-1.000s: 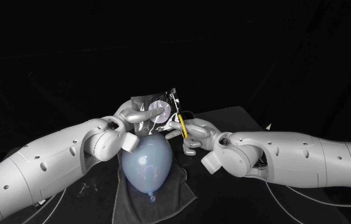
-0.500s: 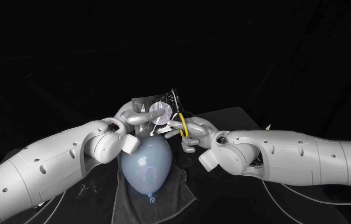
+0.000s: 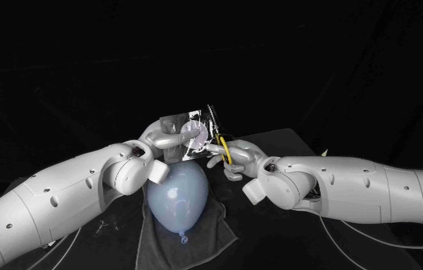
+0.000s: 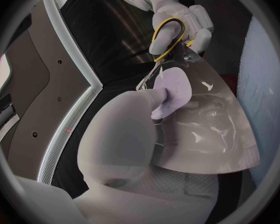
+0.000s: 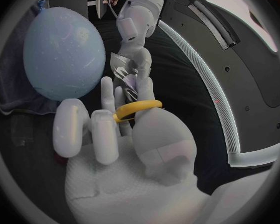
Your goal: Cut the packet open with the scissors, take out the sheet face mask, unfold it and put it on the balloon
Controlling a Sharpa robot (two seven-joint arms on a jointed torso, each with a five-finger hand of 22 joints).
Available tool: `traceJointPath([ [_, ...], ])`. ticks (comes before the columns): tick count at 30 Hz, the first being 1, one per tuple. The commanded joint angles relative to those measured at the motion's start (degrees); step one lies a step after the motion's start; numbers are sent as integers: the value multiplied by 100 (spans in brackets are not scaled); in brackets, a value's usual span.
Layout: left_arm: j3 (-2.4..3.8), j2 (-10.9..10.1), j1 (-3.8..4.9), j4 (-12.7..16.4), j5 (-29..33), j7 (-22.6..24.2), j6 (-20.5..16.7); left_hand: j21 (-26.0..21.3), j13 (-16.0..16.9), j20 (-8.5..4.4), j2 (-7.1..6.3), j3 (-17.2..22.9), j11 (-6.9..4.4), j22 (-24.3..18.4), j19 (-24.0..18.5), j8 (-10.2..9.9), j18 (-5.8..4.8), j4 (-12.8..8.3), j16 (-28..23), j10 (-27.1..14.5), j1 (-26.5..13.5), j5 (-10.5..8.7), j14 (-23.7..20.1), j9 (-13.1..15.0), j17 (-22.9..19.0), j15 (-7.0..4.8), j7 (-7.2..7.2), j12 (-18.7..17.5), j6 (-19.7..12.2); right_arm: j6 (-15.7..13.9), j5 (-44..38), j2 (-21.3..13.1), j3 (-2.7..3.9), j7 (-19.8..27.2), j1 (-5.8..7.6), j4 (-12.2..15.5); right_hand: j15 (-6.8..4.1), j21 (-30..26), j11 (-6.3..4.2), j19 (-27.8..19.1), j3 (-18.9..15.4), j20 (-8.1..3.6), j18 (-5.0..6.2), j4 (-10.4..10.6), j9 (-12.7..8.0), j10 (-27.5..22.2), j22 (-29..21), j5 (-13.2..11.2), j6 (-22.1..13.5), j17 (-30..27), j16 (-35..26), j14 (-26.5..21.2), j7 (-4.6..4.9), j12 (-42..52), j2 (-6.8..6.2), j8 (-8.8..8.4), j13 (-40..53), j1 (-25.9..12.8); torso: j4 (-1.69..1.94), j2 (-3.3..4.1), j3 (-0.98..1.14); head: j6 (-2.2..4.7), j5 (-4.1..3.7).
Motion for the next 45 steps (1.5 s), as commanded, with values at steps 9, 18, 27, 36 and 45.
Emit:
traceJointPath([
  [9,-5,-21,-12,-13,-50,48,17,-31,-8,20,46,-3,-5,-5,8,27,65,-19,-20,21,-15,17,29,7,-8,5,19,-18,40,-205,21,-72,21,60,21,1,-223,242,-879,144,100,-219,-150,427,459,1158,684,-7,285,-85,-42,290,-272,576,34,390,814,172,1,0,2,16,-14],
  [18,-5,-44,-15,1,-50,50,19,-31,-8,20,46,-3,-5,-5,8,27,65,-19,-20,21,-15,17,29,7,-8,5,19,-18,40,-315,76,-107,21,106,22,3,-268,348,-931,216,117,-266,-179,538,586,1213,760,-8,332,-85,-44,298,-329,815,36,455,1184,249,0,0,4,27,-24],
  [27,-5,-74,-21,13,66,53,19,-31,-8,20,46,-3,-5,-5,8,27,65,-19,-20,21,-15,17,29,7,-8,5,19,-18,40,-304,23,-280,19,55,24,36,-279,360,-942,224,126,-276,-182,557,612,1222,769,-8,339,-85,-44,299,-340,861,32,463,1263,277,-7,-2,0,39,-21],
  [36,-2,-136,-25,-2,535,53,109,-34,-8,22,52,8,-4,-4,6,30,65,-43,-28,21,-37,17,29,11,-10,7,22,-18,38,25,-309,-646,3,-139,24,61,-118,-40,-726,-39,-117,-176,-89,557,544,604,501,-6,-141,-423,-185,223,-87,309,32,-35,1189,421,-4,-4,-1,11,-27],
  [45,3,-300,-21,51,1153,36,309,-33,-8,22,52,9,-2,-3,7,29,66,-43,-28,21,-43,17,31,11,-9,7,25,-18,35,292,-1005,-1102,-52,-355,84,66,55,-209,-530,-135,635,14,-43,243,64,441,386,-4,-389,-651,-290,175,177,-420,55,-1179,928,1379,-3,-4,4,-59,0],
])
